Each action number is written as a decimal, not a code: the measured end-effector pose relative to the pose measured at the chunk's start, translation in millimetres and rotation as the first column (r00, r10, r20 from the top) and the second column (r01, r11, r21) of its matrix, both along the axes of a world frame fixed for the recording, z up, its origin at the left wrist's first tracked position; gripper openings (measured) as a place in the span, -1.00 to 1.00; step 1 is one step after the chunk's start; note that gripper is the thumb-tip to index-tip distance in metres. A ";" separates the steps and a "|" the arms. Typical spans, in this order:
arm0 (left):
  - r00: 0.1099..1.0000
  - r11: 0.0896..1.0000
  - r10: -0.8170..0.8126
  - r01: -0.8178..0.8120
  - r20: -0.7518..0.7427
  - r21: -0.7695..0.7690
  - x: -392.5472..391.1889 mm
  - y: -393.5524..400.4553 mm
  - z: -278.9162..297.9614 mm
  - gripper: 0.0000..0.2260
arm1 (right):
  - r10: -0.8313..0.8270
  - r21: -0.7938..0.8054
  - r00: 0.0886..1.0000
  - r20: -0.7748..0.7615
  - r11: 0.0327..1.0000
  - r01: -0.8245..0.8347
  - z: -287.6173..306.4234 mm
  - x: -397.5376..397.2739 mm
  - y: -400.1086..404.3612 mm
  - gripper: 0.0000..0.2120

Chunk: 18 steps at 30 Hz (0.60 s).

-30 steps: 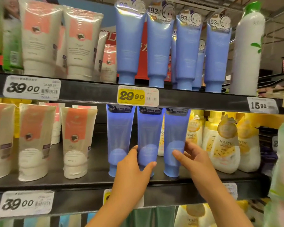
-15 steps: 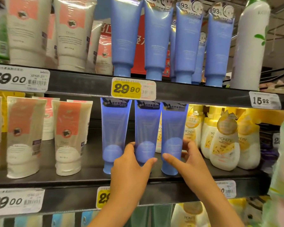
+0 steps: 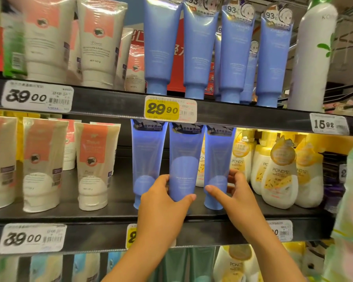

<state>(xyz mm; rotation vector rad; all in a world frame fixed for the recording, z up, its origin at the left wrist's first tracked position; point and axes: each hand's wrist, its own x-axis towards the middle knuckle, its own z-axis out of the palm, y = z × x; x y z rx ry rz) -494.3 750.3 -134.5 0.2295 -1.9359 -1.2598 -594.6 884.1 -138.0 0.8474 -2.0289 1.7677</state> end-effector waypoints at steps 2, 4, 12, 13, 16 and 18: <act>1.000 0.999 -0.025 0.025 0.006 0.022 4.0 -1.3 -0.1 -0.70 | -0.009 0.009 1.000 -0.006 1.000 0.009 0.2 -0.3 0.2 -0.52; 0.999 0.998 -0.049 0.048 0.009 0.042 9.1 -1.5 1.2 -0.70 | -0.011 0.023 1.000 -0.015 1.000 0.011 0.8 -0.2 0.5 -0.53; 0.961 0.936 -0.275 0.260 0.035 0.236 44.5 -0.4 14.1 -0.71 | 0.003 0.005 1.000 0.003 1.000 -0.003 6.9 6.0 -1.8 -0.54; 0.950 0.925 -0.311 0.295 0.033 0.241 49.6 0.7 15.2 -0.69 | -0.002 -0.020 1.000 0.012 1.000 0.002 9.8 8.3 -0.4 -0.53; 0.941 0.924 -0.336 0.321 0.038 0.208 62.2 1.7 15.2 -0.65 | -0.079 -0.101 0.997 -0.003 0.992 0.079 16.4 18.8 6.0 -0.48; 0.939 0.924 -0.340 0.324 0.048 0.203 67.1 1.8 10.5 -0.63 | -0.109 -0.162 0.993 -0.039 0.982 0.101 17.3 32.6 8.9 -0.59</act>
